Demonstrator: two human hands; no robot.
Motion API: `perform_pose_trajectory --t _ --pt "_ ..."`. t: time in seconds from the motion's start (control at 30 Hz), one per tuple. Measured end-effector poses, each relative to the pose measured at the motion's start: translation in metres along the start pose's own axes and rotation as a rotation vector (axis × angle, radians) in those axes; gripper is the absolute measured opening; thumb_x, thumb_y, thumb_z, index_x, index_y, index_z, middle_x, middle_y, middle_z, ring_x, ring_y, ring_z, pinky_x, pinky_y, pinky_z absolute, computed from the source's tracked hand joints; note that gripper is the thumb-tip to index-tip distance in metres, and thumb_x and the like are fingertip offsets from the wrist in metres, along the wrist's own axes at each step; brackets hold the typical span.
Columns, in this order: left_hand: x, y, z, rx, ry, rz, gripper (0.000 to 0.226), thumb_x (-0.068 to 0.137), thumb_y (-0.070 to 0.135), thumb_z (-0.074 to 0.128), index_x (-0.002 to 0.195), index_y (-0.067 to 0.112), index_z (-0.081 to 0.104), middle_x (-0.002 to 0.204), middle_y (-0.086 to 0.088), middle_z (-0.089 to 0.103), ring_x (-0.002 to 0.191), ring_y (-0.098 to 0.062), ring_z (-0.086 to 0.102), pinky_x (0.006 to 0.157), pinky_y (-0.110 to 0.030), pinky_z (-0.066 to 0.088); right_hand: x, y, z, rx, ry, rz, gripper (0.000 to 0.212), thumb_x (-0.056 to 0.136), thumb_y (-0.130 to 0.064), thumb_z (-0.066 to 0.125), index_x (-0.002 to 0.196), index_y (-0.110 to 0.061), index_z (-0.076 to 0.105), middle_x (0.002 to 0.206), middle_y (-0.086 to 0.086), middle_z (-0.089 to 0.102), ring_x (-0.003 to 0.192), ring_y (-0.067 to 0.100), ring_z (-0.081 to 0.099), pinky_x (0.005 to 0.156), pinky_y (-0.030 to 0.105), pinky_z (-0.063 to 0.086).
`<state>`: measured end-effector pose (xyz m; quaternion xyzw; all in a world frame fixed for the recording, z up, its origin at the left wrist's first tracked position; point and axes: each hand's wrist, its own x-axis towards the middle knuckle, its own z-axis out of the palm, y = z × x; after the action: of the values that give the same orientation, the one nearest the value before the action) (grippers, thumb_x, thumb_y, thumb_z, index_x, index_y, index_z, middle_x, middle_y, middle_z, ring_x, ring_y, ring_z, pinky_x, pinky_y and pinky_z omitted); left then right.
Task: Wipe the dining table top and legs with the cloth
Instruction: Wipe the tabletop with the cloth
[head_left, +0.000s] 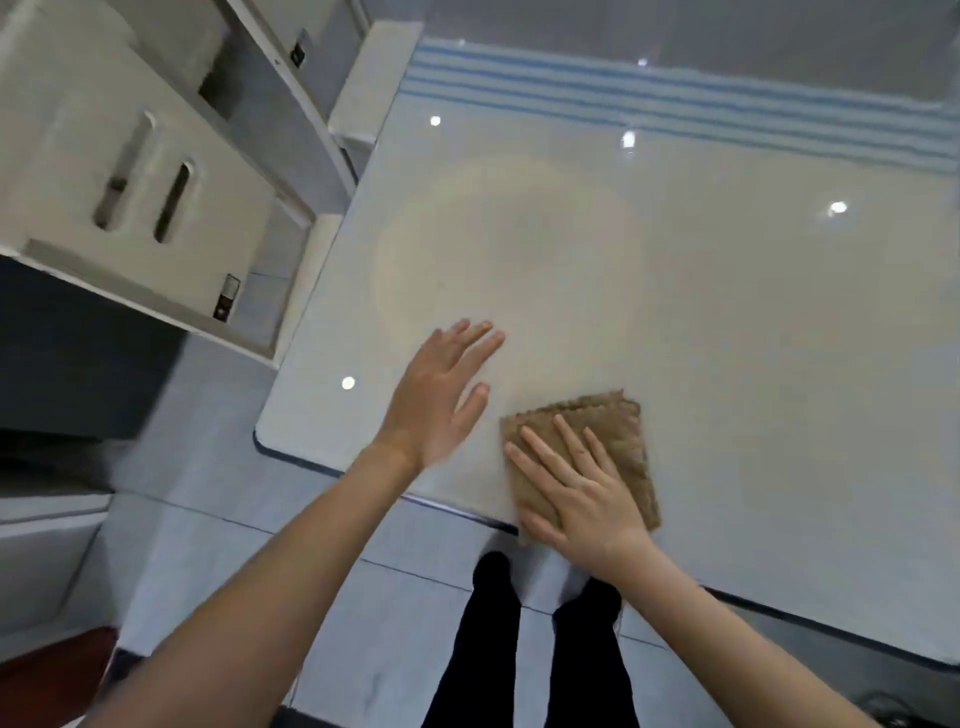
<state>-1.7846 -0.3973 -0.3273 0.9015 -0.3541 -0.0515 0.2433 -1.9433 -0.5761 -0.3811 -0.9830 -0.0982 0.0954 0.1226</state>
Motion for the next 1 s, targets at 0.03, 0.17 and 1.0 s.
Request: perform_pose_trajectory --t 0.03,0.17,1.0 --pt "-0.009 -0.020 -0.012 0.024 0.019 -0.067 0.052 0.092 0.027 0.041 0.142 0.014 0.044 0.149 -0.006 0.043 0.142 -0.025 0.032 0.117 -0.044 0.023 0.019 -0.017 0.004 0.004 0.005 -0.043 0.070 0.087 -0.057 0.047 0.150 -0.033 0.029 0.158 -0.009 0.025 0.148 0.030 0.016 0.117 0.051 0.018" --pt "-0.049 -0.099 -0.047 0.067 0.106 -0.363 0.056 0.091 0.033 0.036 0.143 0.013 0.042 0.150 -0.008 0.040 0.141 -0.028 0.032 0.116 -0.046 0.025 0.083 -0.046 0.005 0.012 0.044 -0.133 0.068 0.086 -0.059 0.047 0.148 -0.035 0.033 0.157 -0.011 0.029 0.148 0.025 0.020 0.118 0.048 0.017" --pt "-0.089 -0.187 -0.032 -0.141 0.066 -0.579 0.073 0.086 0.051 0.027 0.152 0.021 0.021 0.154 -0.001 0.032 0.136 -0.019 0.039 0.098 -0.039 0.044 0.163 -0.115 0.011 -0.064 -0.023 -0.248 0.067 0.088 -0.060 0.046 0.149 -0.038 0.030 0.158 -0.012 0.025 0.149 0.023 0.016 0.119 0.049 0.017"
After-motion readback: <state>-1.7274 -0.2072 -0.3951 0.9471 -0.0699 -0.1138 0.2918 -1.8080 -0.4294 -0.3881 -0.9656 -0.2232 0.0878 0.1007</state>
